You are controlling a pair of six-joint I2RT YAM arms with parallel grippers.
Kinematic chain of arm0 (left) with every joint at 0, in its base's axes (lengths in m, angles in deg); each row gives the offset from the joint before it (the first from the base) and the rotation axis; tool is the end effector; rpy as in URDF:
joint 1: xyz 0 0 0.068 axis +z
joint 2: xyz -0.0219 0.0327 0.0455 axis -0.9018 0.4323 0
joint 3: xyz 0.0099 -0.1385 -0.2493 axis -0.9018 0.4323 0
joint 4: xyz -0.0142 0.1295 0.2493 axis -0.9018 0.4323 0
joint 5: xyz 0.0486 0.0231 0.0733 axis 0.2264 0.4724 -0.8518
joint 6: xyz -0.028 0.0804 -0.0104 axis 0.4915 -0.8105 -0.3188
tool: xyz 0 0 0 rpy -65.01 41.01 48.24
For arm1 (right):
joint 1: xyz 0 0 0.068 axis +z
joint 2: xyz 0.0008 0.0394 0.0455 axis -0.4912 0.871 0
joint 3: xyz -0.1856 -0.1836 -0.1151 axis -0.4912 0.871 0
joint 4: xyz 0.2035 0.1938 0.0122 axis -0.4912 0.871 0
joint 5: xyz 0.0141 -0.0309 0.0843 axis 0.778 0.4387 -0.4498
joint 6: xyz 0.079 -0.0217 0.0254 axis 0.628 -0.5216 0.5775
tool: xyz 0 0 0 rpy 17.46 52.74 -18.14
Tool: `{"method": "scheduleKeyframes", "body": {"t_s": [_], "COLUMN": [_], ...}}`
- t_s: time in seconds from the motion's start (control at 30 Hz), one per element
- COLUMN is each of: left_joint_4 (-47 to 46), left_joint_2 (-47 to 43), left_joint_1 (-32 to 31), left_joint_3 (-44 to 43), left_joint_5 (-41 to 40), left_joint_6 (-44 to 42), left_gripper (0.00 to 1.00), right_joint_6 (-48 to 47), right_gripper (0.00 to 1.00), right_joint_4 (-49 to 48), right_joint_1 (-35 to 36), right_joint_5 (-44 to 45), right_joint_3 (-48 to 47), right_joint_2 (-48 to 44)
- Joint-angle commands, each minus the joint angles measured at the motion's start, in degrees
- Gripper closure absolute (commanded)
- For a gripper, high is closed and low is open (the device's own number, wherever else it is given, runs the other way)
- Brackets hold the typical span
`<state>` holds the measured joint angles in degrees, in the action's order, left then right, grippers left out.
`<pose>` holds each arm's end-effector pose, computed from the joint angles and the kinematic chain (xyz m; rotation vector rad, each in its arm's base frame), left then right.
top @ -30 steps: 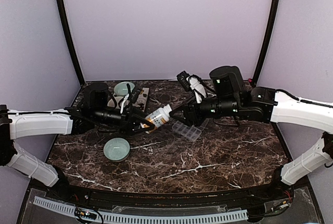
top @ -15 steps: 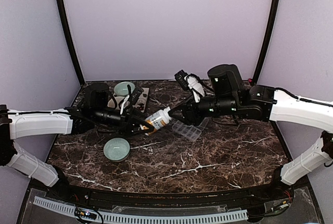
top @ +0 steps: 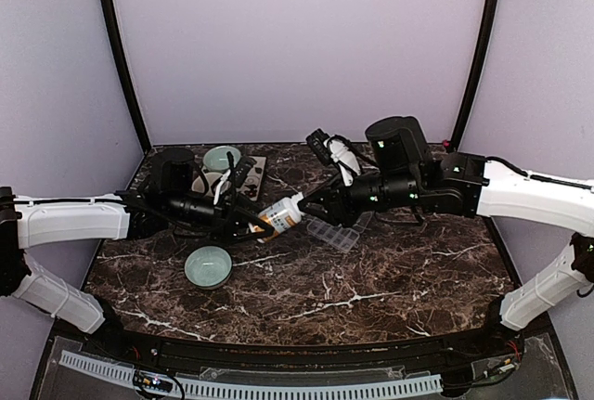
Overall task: Sort the pills into containers
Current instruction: Open the lid of the pill bottle.
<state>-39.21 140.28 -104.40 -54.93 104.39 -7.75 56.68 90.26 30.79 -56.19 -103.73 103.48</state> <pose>0.2128 -0.2563 0.2620 1.1175 1.6313 -1.4399 0.1775 0.3275 0.3315 -0.9340 1.9478 0.8908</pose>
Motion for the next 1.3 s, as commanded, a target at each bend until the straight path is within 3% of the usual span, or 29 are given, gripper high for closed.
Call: {"method": "scheduleKeyframes", "body": {"t_s": [0.0, 0.5, 1.27], "left_joint_4": [-2.4, -5.7, -5.2], "left_joint_2": [-0.4, -1.1, -1.2], "left_joint_1": [0.0, 0.0, 0.1], "left_joint_3": [-1.6, -1.2, -1.2], "left_joint_5": [3.6, 7.4, 6.5], "left_joint_6": [-0.2, 1.5, 0.1], "left_gripper": [0.92, 0.92, 0.92], "right_joint_6": [0.3, 3.6, 7.3], "right_gripper": [0.71, 0.89, 0.90], "right_joint_4": [-0.5, -3.3, -6.3], "right_joint_1": [0.3, -2.9, -7.9], "right_joint_5": [-1.1, -4.9, -8.6], "right_joint_3": [-1.9, 1.6, 4.9], "right_joint_2": [1.3, -0.8, -1.6]}}
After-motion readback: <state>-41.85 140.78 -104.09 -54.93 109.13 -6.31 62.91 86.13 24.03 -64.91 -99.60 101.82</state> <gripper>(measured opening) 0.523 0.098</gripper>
